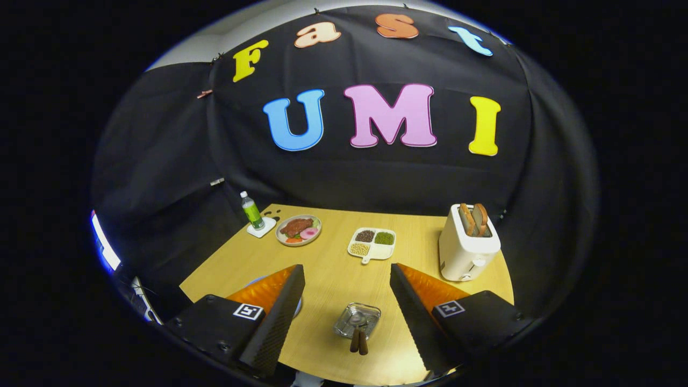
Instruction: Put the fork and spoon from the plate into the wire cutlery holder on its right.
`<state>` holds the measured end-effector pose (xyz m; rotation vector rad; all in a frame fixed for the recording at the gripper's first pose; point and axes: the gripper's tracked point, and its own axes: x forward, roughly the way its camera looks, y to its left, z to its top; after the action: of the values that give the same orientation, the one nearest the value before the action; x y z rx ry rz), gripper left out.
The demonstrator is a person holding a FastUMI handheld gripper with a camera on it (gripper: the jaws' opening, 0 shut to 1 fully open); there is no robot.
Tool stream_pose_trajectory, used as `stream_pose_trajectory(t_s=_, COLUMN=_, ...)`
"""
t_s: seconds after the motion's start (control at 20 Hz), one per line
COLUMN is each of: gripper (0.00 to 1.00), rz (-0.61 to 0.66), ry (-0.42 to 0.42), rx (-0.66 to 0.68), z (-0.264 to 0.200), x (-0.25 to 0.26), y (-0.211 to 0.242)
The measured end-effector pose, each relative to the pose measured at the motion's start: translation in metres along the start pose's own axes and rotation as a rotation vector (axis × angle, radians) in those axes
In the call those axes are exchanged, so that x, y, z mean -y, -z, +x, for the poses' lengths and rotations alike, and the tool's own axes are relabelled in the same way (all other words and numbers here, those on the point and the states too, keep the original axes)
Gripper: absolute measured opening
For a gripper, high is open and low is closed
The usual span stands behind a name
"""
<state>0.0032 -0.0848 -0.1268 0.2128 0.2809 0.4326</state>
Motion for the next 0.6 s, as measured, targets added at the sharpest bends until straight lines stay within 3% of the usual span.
stream_pose_trajectory(t_s=0.3, gripper=0.99, rz=-0.012, ry=-0.001, rx=0.078, z=-0.015, x=-0.001, y=-0.018)
stream_pose_trajectory(t_s=0.6, gripper=0.99, rz=-0.02, ry=-0.011, rx=0.075, z=-0.013, x=-0.002, y=-0.028)
